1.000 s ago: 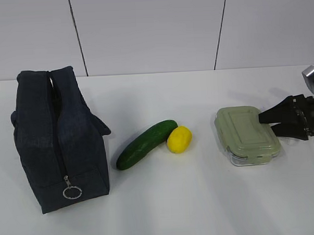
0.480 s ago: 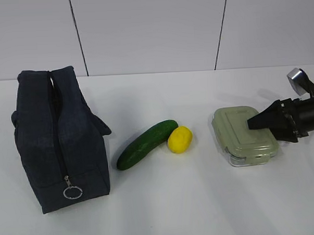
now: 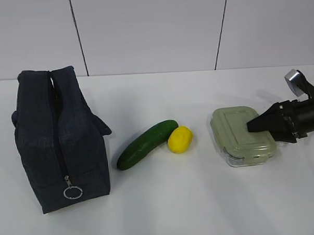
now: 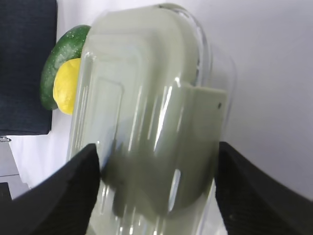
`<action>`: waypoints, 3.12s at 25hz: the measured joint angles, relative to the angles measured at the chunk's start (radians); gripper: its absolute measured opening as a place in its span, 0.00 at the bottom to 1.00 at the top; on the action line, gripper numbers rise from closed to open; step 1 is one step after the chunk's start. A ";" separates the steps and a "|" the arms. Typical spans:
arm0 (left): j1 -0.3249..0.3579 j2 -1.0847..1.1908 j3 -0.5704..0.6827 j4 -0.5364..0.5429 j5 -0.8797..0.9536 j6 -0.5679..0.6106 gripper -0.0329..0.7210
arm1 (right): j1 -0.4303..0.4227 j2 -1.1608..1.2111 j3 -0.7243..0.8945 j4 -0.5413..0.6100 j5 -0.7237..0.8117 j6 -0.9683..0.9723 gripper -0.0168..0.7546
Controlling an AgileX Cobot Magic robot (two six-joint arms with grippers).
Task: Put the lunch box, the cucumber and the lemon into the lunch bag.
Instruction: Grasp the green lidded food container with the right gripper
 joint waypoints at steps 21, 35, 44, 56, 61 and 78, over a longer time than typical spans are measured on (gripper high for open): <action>0.000 0.000 0.000 0.003 0.000 0.000 0.36 | 0.007 0.002 0.000 0.006 0.012 0.009 0.56; 0.000 0.000 0.000 0.003 0.000 0.000 0.36 | 0.007 0.002 0.000 0.006 0.012 0.009 0.56; 0.000 0.000 0.000 0.004 0.000 0.000 0.36 | 0.007 0.002 0.000 0.008 0.012 0.009 0.56; 0.000 0.000 0.000 0.004 0.000 0.000 0.36 | 0.007 0.004 0.000 0.029 0.010 0.006 0.56; 0.000 0.000 0.000 0.004 0.000 0.000 0.36 | 0.007 0.004 0.000 0.029 0.010 0.006 0.56; 0.000 0.000 0.000 0.004 0.000 0.000 0.36 | 0.008 0.004 0.000 0.029 0.010 0.031 0.55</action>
